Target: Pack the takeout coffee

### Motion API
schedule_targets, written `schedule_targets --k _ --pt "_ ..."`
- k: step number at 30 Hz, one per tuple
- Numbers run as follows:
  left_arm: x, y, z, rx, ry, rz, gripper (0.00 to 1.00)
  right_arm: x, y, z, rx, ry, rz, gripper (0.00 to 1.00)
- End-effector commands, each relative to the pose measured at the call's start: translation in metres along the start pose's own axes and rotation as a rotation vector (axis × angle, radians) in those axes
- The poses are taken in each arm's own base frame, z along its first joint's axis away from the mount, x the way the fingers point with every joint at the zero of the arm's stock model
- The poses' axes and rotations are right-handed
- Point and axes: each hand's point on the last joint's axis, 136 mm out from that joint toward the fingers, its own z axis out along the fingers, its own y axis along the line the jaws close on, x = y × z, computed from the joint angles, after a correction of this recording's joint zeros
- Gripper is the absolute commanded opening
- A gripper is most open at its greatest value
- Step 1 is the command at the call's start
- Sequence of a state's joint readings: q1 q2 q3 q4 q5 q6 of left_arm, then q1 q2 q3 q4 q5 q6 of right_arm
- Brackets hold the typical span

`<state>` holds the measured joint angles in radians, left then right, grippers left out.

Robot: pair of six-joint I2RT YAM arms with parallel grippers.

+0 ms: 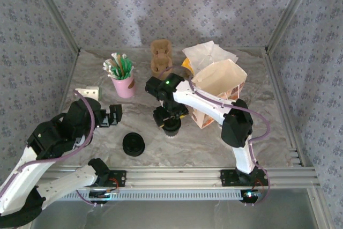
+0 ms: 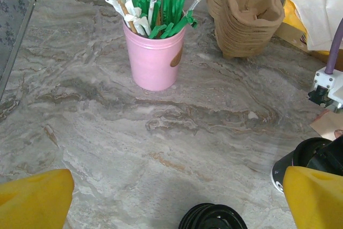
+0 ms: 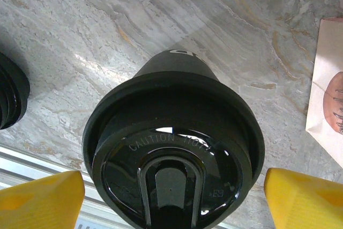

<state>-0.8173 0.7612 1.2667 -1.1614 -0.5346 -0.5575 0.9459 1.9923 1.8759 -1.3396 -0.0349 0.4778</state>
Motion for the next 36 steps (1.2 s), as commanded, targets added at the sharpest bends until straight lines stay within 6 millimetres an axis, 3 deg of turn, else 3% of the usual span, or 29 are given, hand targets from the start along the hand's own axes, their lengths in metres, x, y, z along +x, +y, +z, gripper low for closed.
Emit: schedule_targets --k 1,26,36 --pt "-0.008 0.000 -0.005 0.012 -0.022 -0.002 1.00 0.004 -0.001 0.007 0.013 0.026 -0.016 0.88" --pt "-0.008 0.001 -0.005 0.012 -0.024 0.003 1.00 0.012 -0.002 0.012 0.023 0.047 -0.027 0.68" --pt "-0.016 0.001 -0.008 0.010 -0.044 0.012 1.00 0.035 0.020 -0.002 0.005 0.051 -0.127 0.67"
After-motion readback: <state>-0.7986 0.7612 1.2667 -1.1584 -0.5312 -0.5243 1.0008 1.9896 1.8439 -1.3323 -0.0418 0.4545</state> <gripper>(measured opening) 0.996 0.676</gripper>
